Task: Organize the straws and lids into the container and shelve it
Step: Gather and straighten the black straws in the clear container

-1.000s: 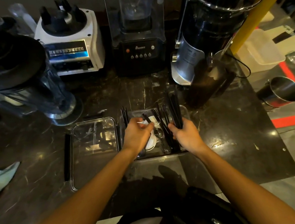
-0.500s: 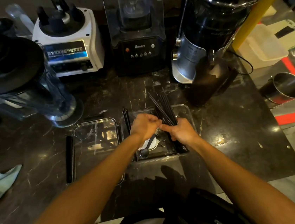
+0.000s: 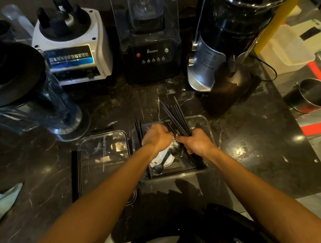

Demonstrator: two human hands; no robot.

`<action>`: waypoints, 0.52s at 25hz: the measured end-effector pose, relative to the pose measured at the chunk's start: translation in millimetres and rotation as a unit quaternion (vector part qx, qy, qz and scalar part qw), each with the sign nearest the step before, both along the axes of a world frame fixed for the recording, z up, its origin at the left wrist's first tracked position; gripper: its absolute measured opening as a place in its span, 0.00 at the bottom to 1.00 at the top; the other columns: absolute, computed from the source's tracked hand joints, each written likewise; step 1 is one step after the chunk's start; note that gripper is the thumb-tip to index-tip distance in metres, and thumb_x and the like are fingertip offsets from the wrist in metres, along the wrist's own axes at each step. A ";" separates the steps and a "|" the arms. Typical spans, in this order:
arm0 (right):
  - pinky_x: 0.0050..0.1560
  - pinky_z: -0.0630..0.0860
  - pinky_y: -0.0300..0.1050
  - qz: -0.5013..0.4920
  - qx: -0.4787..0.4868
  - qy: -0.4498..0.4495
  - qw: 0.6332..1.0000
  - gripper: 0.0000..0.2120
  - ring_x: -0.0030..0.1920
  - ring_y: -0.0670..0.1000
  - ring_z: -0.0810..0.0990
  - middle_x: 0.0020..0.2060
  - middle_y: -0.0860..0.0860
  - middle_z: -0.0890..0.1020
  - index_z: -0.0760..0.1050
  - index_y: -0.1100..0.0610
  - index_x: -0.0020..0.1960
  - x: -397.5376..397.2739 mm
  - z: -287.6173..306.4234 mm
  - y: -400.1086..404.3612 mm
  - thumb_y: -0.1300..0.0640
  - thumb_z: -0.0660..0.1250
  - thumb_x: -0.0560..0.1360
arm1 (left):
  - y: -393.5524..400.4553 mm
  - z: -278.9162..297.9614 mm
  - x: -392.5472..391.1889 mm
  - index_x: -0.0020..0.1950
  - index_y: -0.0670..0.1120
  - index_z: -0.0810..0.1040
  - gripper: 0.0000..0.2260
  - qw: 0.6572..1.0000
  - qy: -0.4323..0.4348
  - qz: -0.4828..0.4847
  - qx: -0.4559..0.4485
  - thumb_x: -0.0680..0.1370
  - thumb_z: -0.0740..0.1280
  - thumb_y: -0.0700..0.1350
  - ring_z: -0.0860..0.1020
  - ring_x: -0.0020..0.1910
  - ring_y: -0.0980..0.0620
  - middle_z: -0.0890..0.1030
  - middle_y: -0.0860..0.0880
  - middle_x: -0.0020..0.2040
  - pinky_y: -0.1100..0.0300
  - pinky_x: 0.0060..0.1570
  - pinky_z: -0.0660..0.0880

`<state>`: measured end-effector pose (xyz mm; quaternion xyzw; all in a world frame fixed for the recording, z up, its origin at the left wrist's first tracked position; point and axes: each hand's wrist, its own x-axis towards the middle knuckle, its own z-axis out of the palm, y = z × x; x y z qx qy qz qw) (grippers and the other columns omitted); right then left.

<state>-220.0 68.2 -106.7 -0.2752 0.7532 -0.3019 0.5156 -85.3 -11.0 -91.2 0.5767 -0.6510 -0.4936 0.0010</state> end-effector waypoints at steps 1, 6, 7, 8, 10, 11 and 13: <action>0.27 0.70 0.40 0.007 0.002 0.003 1.000 0.11 0.22 0.43 0.71 0.21 0.45 0.74 0.77 0.55 0.38 -1.1 -0.9 -0.7 0.58 0.72 0.80 | -0.6 0.0 -1.5 0.42 0.48 0.81 0.08 1.000 0.005 -0.003 0.002 0.80 0.67 0.45 0.80 0.40 0.50 0.81 0.50 0.37 0.58 0.39 0.74; 0.26 0.70 0.39 0.044 -0.017 0.001 0.999 0.09 0.23 0.44 0.73 0.21 0.45 0.75 0.78 0.54 0.40 -13.6 3.5 0.4 0.58 0.76 0.76 | 0.6 -0.6 2.4 0.53 0.41 0.84 0.09 0.996 0.080 -0.039 0.009 0.83 0.66 0.44 0.84 0.53 0.41 0.86 0.40 0.50 0.44 0.58 0.79; 0.26 0.71 0.38 0.052 -0.018 -0.003 0.999 0.08 0.22 0.44 0.73 0.22 0.45 0.76 0.79 0.54 0.41 -16.0 5.7 1.1 0.56 0.77 0.76 | 1.1 -1.1 4.2 0.51 0.39 0.84 0.10 0.994 0.094 -0.050 0.002 0.83 0.66 0.44 0.84 0.51 0.41 0.85 0.37 0.50 0.43 0.57 0.79; 0.26 0.72 0.37 0.061 -0.022 -0.008 0.998 0.08 0.23 0.44 0.73 0.22 0.45 0.76 0.79 0.54 0.42 -17.5 8.8 2.0 0.55 0.77 0.76 | 1.4 -0.5 6.3 0.49 0.38 0.83 0.11 0.992 0.109 -0.056 -0.006 0.83 0.67 0.44 0.83 0.47 0.42 0.84 0.36 0.48 0.44 0.54 0.79; 0.28 0.73 0.37 0.065 -0.048 -0.025 0.996 0.07 0.25 0.44 0.74 0.25 0.46 0.76 0.80 0.54 0.45 -17.6 13.6 3.3 0.53 0.77 0.76 | 0.4 4.9 8.5 0.45 0.37 0.83 0.11 0.988 0.143 -0.053 -0.013 0.82 0.67 0.43 0.78 0.41 0.48 0.84 0.36 0.44 0.51 0.47 0.76; 0.29 0.74 0.37 0.057 -0.066 -0.036 0.996 0.07 0.27 0.44 0.74 0.27 0.47 0.76 0.81 0.56 0.47 -16.9 15.1 3.4 0.53 0.77 0.76 | -0.9 7.8 9.5 0.45 0.37 0.83 0.11 0.985 0.163 -0.051 -0.014 0.82 0.67 0.42 0.77 0.41 0.49 0.83 0.35 0.44 0.54 0.47 0.74; 0.30 0.73 0.37 0.041 -0.091 -0.040 0.994 0.05 0.27 0.43 0.74 0.28 0.46 0.77 0.82 0.56 0.47 -15.3 18.7 2.3 0.56 0.77 0.76 | -4.4 13.7 10.8 0.44 0.35 0.83 0.11 0.979 0.188 -0.067 -0.026 0.82 0.67 0.40 0.77 0.41 0.48 0.83 0.33 0.44 0.54 0.48 0.74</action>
